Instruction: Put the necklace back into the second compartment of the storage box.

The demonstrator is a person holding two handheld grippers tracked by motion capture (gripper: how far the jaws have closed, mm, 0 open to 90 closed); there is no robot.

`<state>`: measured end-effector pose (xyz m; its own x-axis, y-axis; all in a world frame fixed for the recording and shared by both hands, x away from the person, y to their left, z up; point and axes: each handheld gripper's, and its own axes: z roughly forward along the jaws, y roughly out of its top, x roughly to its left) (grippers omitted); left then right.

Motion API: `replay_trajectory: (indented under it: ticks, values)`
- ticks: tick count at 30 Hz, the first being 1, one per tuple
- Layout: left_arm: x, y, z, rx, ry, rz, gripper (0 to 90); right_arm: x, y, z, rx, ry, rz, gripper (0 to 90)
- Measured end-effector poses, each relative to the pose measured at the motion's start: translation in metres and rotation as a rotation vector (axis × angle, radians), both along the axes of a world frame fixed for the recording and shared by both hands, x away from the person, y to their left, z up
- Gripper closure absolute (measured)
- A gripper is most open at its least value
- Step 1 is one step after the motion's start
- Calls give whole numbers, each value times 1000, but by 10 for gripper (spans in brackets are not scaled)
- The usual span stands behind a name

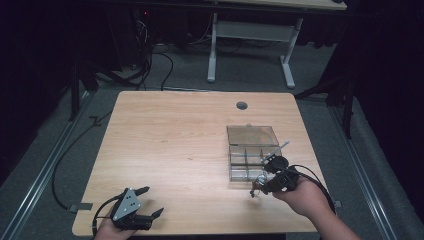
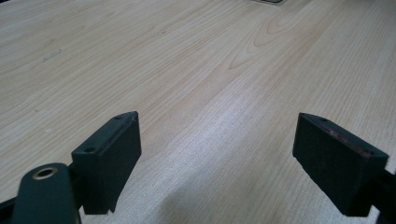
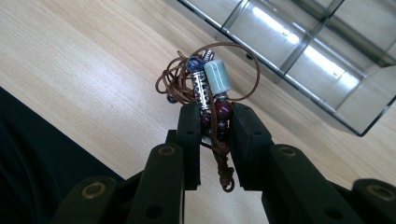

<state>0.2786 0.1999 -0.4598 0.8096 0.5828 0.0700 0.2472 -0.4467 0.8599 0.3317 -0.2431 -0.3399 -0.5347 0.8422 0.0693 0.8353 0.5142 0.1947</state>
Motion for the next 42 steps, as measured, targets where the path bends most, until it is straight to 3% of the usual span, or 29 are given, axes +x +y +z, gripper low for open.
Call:
replay_trajectory:
  ticks: [17,24,29,42]
  values:
    - [0,0,0,4,-1,-9,157,30,6,36,6,-32,-8,752]
    - [0,0,0,-5,3,-10,157,46,9,34,23,-17,-10,752]
    - [0,0,0,-2,4,-14,157,59,8,36,8,-25,-28,752]
    - [1,0,0,-4,9,-18,157,92,0,16,-13,-11,-75,752]
